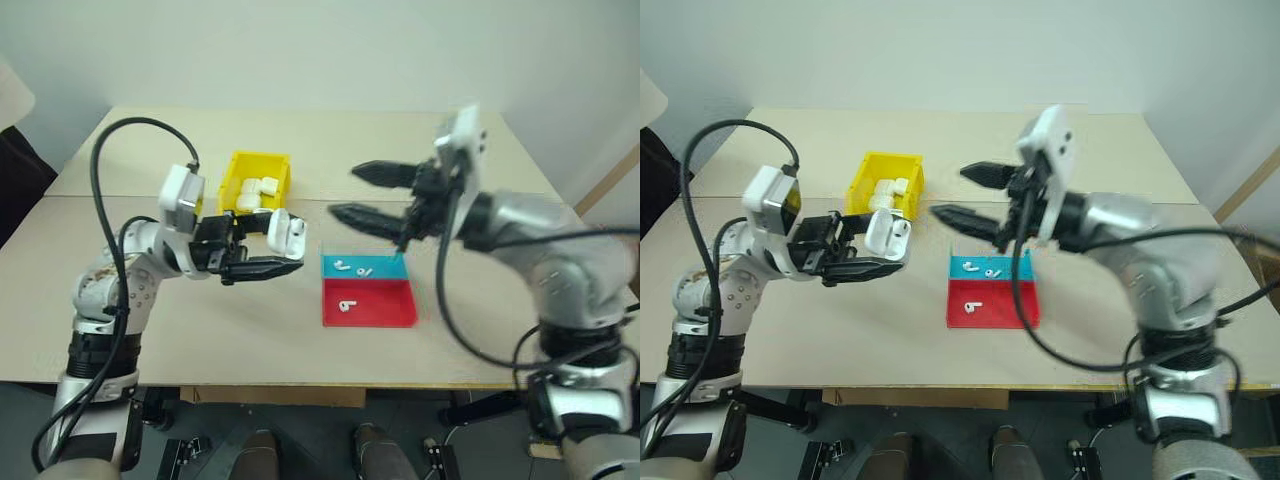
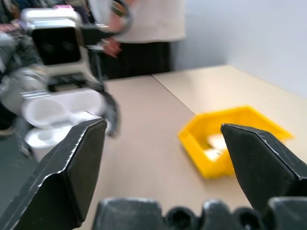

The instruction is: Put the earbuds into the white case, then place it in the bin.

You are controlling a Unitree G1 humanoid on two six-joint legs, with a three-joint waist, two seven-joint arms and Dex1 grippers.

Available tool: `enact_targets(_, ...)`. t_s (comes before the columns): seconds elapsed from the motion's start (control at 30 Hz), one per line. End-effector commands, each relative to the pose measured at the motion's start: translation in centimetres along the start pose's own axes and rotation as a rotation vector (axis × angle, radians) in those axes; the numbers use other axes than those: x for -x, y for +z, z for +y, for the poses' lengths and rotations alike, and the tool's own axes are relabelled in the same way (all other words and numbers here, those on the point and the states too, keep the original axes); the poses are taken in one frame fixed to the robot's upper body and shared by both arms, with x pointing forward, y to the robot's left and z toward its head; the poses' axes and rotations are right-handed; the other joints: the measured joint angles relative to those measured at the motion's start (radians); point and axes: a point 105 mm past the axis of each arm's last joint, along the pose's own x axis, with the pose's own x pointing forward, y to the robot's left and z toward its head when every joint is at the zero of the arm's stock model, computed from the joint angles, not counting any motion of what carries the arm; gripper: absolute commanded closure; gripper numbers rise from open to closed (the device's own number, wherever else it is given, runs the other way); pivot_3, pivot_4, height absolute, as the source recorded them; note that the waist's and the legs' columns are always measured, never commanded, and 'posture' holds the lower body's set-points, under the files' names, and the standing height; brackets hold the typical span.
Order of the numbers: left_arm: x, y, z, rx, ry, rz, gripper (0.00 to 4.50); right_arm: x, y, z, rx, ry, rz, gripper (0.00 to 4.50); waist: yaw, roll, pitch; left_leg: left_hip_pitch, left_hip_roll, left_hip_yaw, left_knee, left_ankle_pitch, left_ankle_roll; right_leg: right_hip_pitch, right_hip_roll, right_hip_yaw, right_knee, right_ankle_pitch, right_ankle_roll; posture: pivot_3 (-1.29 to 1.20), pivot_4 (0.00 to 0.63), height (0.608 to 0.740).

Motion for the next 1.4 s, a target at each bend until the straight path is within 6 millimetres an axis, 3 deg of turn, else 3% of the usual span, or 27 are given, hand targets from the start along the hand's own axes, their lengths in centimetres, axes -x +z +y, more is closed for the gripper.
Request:
enact_targets(0.03, 0.4, 0.9, -0.7, -0.054, -0.028, -0.009, 1.71, 0.0, -2.1, -1.5, 0.153, 0.088, 0.255, 0.55, -0.006, 0.001, 0.0, 0.0, 0.0, 0.001, 0.0, 0.0, 0.0, 0.0, 0.0, 0.0, 0.0, 0.0, 0.0, 0.0, 0.15, 0.74)
enact_targets(0.17, 0.5, 0.7, -1.1, -0.056, -0.016, -0.004, 1.71, -1.0, -4.5, -3.1, 0.386, 0.216, 0.45, 1.85, -0.018, 0.0, 0.0, 0.001, 0.0, 0.001, 0.0, 0.0, 0.0, -0.001, 0.0, 0.001, 0.0, 0.0, 0.001, 0.0, 0.15, 0.74)
enact_targets(0.37, 0.7, 0.6, -1.7, -0.056, 0.013, 0.001, 1.71, -2.9, -6.4, -3.9, 0.626, 0.435, 0.564, 1.85, -0.026, 0.001, 0.001, -0.001, 0.0, 0.001, 0.0, 0.0, 0.0, -0.001, 0.0, 0.001, 0.0, 0.0, 0.0, 0.0, 0.15, 0.74)
enact_targets(0.5, 1.0, 0.7, -2.1, -0.06, 0.038, 0.012, 1.71, -4.3, -8.8, -4.7, 0.73, 0.524, 0.684, 1.85, -0.027, 0.001, 0.001, 0.0, 0.0, 0.001, 0.0, 0.0, 0.0, -0.001, 0.0, 0.001, 0.001, 0.0, 0.0, 0.0, 0.15, 0.74)
enact_targets(0.57, 1.1, 0.7, -2.2, -0.061, 0.045, 0.013, 1.71, -4.8, -9.3, -5.1, 0.745, 0.53, 0.704, 1.85, -0.027, 0.001, 0.001, 0.001, 0.0, 0.001, 0.0, 0.0, 0.0, 0.0, 0.0, 0.001, 0.001, 0.0, 0.0, 0.0, 0.15, 0.74)
enact_targets(0.63, 1.2, 0.8, -2.4, -0.064, 0.055, 0.019, 1.71, -5.2, -9.9, -5.1, 0.752, 0.553, 0.73, 2.43, -0.026, 0.001, 0.001, 0.001, 0.0, 0.001, 0.0, 0.0, 0.0, -0.001, 0.0, 0.001, 0.001, 0.0, 0.0, 0.0, 0.15, 0.74)
enact_targets(0.97, 1.8, 0.9, -3.1, -0.075, 0.086, 0.045, 1.71, -5.3, -11.8, -5.0, 0.805, 0.648, 0.843, 2.43, -0.027, 0.002, 0.002, 0.002, 0.0, 0.0, 0.0, 0.0, 0.0, 0.0, 0.0, 0.0, 0.002, 0.0, -0.001, 0.0, 0.15, 0.74)
enact_targets(1.4, 1.9, 0.7, -3.7, -0.083, 0.121, 0.057, 1.71, -6.1, -13.7, -4.0, 0.816, 0.687, 0.857, 2.43, -0.028, 0.003, 0.002, 0.002, 0.0, 0.0, 0.0, 0.0, -0.001, 0.0, 0.0, 0.0, 0.002, 0.001, -0.001, 0.0, 0.15, 0.74)
